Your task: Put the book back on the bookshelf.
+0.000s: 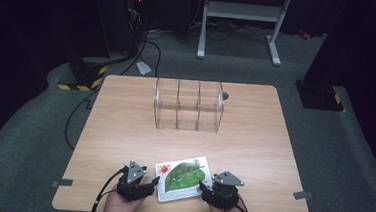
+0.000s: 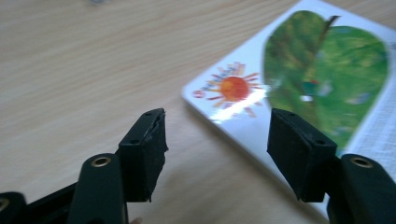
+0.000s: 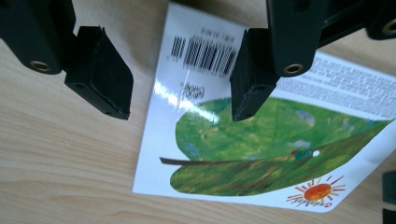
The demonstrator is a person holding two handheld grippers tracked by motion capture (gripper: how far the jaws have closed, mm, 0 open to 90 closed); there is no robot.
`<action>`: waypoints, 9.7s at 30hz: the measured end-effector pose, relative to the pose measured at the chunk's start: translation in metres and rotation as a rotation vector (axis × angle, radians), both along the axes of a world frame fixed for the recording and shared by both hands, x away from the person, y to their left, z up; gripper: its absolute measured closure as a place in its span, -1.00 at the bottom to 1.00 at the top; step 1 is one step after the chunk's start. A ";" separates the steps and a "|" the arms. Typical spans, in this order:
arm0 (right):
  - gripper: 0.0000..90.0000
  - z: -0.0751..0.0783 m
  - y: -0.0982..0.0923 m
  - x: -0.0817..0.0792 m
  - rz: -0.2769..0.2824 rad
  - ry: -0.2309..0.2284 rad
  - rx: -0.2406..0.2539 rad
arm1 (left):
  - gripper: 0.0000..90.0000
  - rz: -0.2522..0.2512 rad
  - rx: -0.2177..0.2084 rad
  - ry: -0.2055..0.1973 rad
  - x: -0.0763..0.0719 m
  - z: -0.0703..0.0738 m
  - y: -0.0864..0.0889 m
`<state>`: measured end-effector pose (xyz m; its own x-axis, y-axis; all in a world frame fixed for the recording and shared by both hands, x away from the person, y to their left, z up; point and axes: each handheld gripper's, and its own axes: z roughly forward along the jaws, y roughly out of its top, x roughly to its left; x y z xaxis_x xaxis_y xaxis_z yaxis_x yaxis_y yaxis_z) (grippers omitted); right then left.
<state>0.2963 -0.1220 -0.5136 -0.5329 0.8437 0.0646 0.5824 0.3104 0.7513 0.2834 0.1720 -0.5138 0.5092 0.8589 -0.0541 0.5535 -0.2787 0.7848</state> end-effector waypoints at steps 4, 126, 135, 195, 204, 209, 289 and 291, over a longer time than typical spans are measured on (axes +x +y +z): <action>-0.15 0.000 0.000 -0.005 0.016 0.023 0.013 | -0.24 -0.027 -0.018 0.057 -0.003 -0.005 -0.013; -0.52 -0.010 0.031 0.016 0.061 0.063 0.026 | -0.01 -0.021 -0.305 0.129 0.062 0.007 0.008; -0.48 -0.008 0.024 0.013 0.095 0.087 0.048 | 0.21 -0.069 -0.242 0.100 0.060 0.006 0.013; -0.55 -0.010 0.012 0.052 0.106 0.126 0.268 | 0.47 -0.266 0.017 -0.364 0.012 0.025 0.000; -0.37 -0.005 0.009 0.047 0.086 0.087 0.251 | 0.49 -0.259 0.007 -0.353 0.012 0.025 0.001; -0.25 -0.003 0.009 0.041 0.069 0.040 0.232 | 0.51 -0.244 -0.012 -0.339 0.014 0.024 0.003; -0.26 0.030 -0.022 0.015 0.092 -0.247 0.238 | 0.23 -0.204 0.061 -0.237 0.016 0.002 0.011; -0.29 0.032 -0.021 0.019 0.101 -0.248 0.240 | 0.14 -0.196 0.065 -0.230 0.015 0.002 0.016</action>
